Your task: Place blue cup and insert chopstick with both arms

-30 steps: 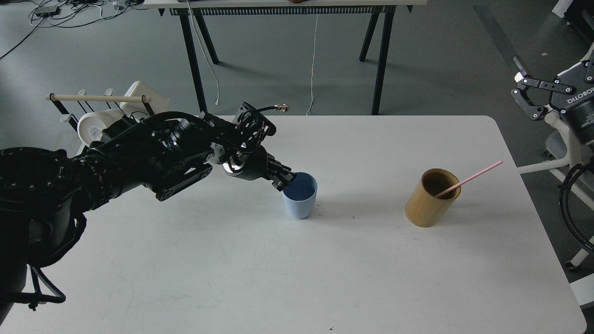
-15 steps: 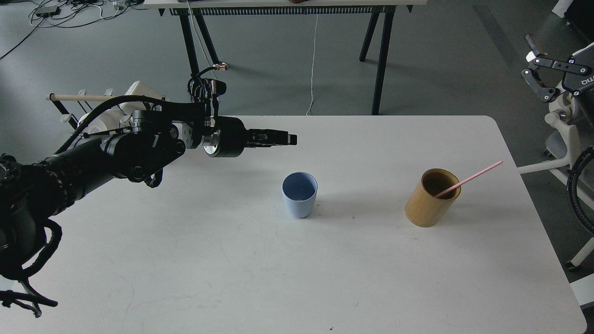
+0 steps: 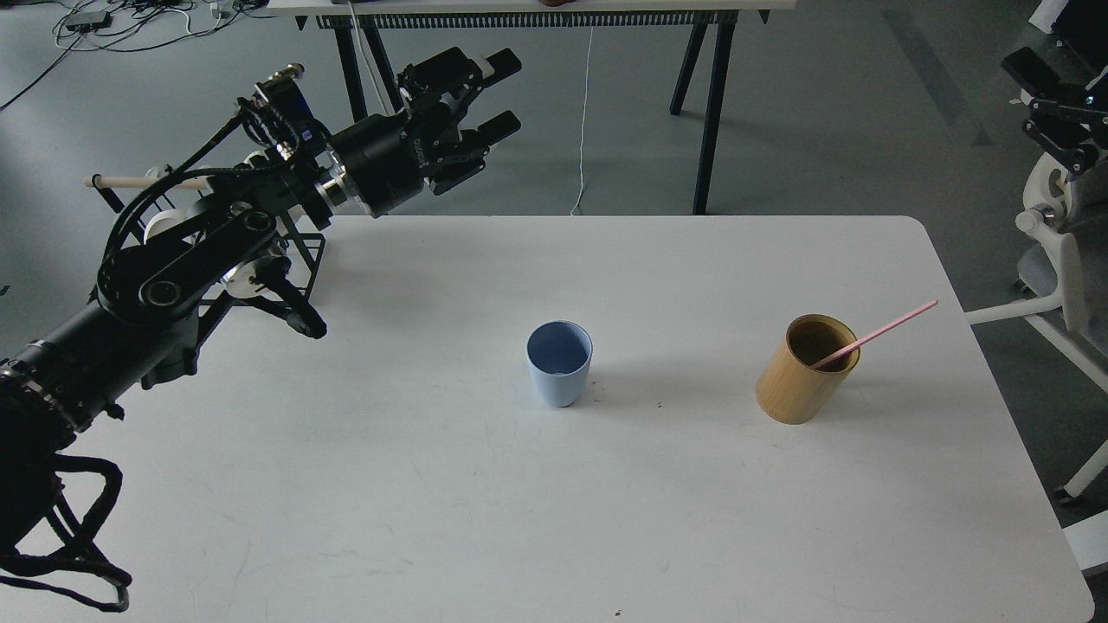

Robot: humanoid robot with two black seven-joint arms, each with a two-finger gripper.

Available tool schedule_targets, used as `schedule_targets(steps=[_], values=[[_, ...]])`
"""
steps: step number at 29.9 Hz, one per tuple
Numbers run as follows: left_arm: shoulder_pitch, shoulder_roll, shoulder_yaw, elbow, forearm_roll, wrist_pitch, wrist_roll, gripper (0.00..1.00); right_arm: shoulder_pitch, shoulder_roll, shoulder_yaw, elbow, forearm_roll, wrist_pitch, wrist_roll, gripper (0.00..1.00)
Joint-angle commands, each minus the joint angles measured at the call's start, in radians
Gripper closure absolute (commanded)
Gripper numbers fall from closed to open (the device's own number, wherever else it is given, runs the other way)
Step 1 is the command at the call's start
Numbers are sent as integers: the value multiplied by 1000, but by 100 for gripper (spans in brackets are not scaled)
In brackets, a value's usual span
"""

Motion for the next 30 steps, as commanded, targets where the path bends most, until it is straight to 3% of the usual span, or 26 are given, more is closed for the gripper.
schedule_targets(steps=[1,12,19,30], values=[[25,50,-81,-74,-71,0,0,16,2,-44,7,9,2,2,0,1],[68,99,-92,-74,-123,0,0,13,0,-90,-15,45,-107,-47,0,1],[77,97,-92,-73,-123,0,0,13,-9,-160,-108,136,-489,-277,0,1],[83,87,-91,-70,-123,0,0,13,-14,-271,-390,191,-688,-633,0,1]])
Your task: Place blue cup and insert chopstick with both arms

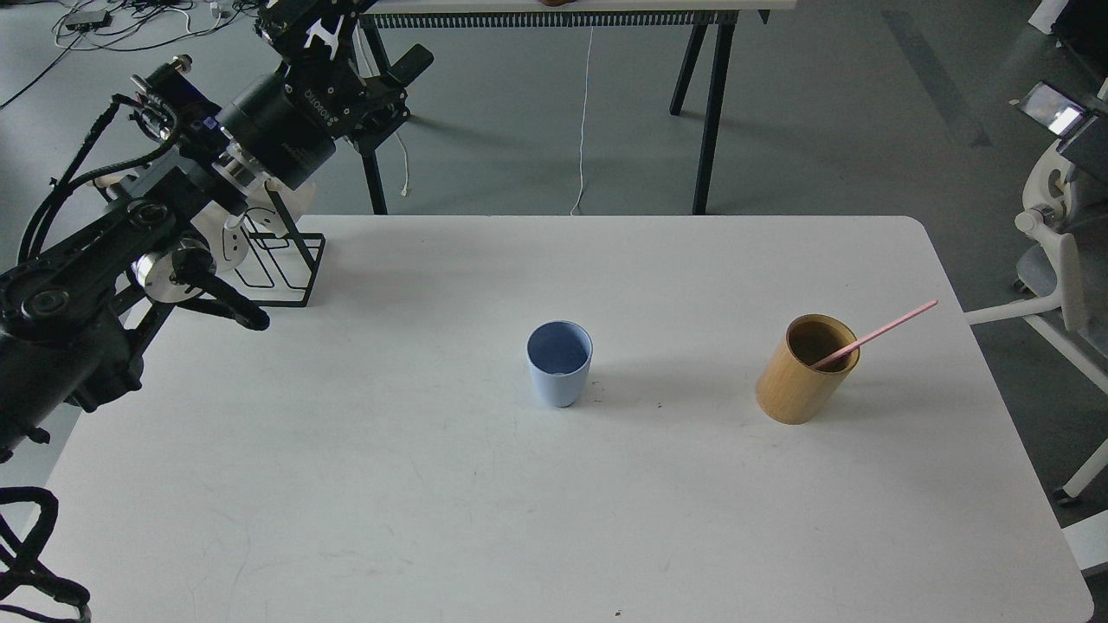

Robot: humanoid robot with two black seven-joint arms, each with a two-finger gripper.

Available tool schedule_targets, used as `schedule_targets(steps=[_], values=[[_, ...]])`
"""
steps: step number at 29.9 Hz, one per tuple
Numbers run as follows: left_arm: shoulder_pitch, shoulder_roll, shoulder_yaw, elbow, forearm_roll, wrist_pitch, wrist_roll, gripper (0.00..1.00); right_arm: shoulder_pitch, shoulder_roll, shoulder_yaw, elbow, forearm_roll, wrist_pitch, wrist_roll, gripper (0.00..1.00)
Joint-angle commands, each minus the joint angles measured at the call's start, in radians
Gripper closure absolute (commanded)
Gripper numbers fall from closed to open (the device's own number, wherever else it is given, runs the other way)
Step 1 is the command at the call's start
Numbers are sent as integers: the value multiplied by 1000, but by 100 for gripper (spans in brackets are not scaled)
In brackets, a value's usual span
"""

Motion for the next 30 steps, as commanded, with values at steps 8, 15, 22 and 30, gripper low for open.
schedule_targets(steps=[8,15,22,30], values=[[23,-2,2,1,0,0,0,12,-3,12,-207,-58,-116,-102,0,1],[24,-16,9,6,2,0,0,11,-3,83,-222,-166,-149,-102,0,1],[31,-17,11,18,2,0,0,11,-15,98,-239,-252,-132,-102,0,1],[43,-19,11,18,2,0,0,11,-44,216,-240,-295,-130,-102,0,1]])
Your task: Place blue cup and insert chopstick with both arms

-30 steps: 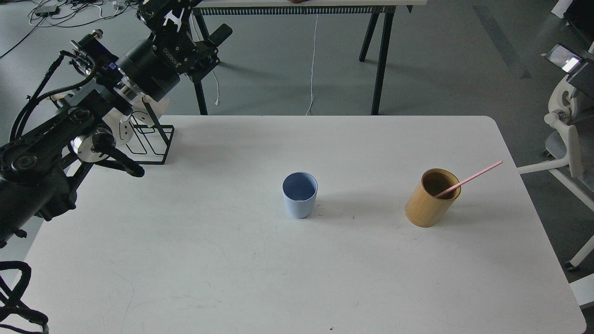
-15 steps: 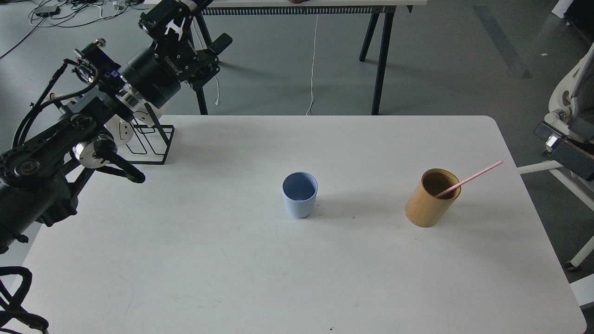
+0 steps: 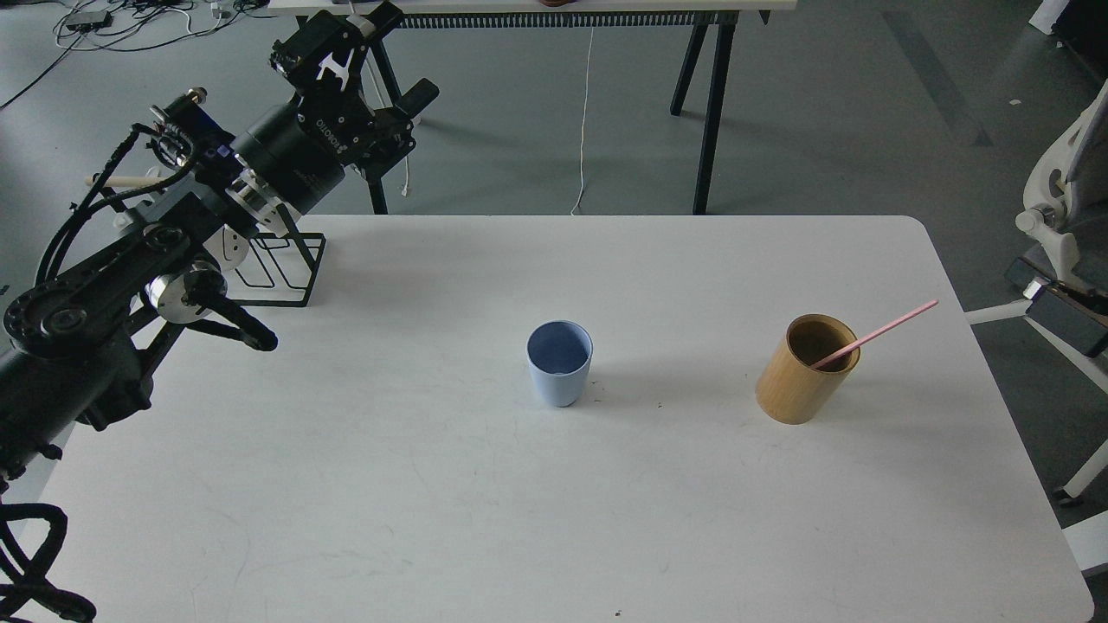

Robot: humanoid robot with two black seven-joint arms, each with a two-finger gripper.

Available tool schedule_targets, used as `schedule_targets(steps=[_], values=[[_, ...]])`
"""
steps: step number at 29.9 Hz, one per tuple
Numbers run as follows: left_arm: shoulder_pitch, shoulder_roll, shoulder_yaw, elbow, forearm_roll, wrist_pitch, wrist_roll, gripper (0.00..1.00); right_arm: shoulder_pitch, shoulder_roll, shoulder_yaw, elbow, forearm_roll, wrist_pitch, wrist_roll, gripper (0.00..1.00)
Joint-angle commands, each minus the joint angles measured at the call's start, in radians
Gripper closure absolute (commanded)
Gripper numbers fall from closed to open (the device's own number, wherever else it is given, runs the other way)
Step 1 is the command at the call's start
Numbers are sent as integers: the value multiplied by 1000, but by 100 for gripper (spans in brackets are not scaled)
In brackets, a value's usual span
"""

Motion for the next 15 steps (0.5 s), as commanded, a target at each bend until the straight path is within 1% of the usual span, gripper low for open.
schedule_targets(steps=[1,6,15], values=[[5,0,0,0,0,0,0,11,-10,51,0,-4,0,0,0,1],[3,1,-9,0,0,0,0,11,-12,81,0,2,9,0,0,1],[2,-12,-3,0,2,0,0,10,-10,69,15,5,29,0,0,1]])
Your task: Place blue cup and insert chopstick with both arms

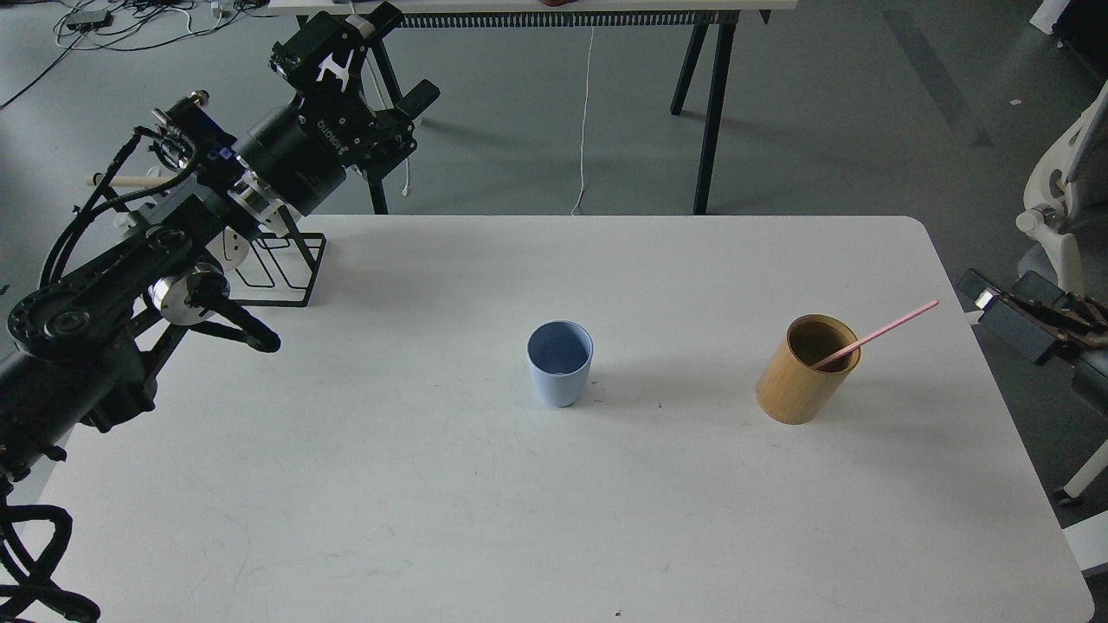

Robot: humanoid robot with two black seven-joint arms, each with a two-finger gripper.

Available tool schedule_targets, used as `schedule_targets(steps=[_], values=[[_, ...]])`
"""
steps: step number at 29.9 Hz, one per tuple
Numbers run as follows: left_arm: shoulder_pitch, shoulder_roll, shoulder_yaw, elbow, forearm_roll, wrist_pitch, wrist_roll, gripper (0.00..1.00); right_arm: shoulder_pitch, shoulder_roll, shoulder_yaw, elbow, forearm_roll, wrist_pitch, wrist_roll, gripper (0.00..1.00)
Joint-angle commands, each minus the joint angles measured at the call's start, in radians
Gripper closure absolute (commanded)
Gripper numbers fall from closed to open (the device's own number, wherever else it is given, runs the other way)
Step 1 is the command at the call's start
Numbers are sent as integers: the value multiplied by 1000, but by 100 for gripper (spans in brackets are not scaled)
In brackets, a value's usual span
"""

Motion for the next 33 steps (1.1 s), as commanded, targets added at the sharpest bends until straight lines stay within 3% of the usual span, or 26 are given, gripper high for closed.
schedule_targets(steps=[1,33], values=[[-1,-3,2,0,0,0,0,10,0,3,5,-1,2,0,0,1],[0,-12,7,0,0,0,0,9,8,-9,45,6,51,0,0,1]])
